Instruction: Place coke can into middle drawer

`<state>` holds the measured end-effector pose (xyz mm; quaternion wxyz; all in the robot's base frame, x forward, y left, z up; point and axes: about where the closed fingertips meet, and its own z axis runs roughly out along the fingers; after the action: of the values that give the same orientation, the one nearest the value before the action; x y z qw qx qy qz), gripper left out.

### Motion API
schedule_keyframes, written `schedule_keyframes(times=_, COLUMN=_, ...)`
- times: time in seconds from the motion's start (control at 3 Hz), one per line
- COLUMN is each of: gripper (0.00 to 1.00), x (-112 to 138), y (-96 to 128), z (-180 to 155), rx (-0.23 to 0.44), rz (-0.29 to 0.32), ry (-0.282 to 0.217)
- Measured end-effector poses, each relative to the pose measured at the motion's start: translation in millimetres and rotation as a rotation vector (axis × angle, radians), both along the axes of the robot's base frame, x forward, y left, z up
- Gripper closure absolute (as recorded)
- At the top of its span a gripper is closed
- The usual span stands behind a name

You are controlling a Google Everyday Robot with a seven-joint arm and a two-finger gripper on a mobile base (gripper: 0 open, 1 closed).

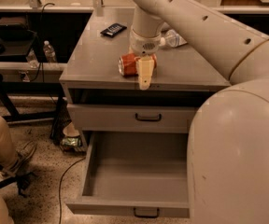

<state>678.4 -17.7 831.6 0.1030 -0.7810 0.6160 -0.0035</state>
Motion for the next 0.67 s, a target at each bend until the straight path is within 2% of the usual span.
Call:
schedule_keyframes(times=0.33, gripper=0.40, x=-5, y=-7, z=6, rx=0.007, rz=-0.011, ry=-0.004)
schedule_keyframes(times=0.67, gripper=0.72, x=-24, y=-24, z=23, rx=0.030, rz=-0.042, ry=-0.014)
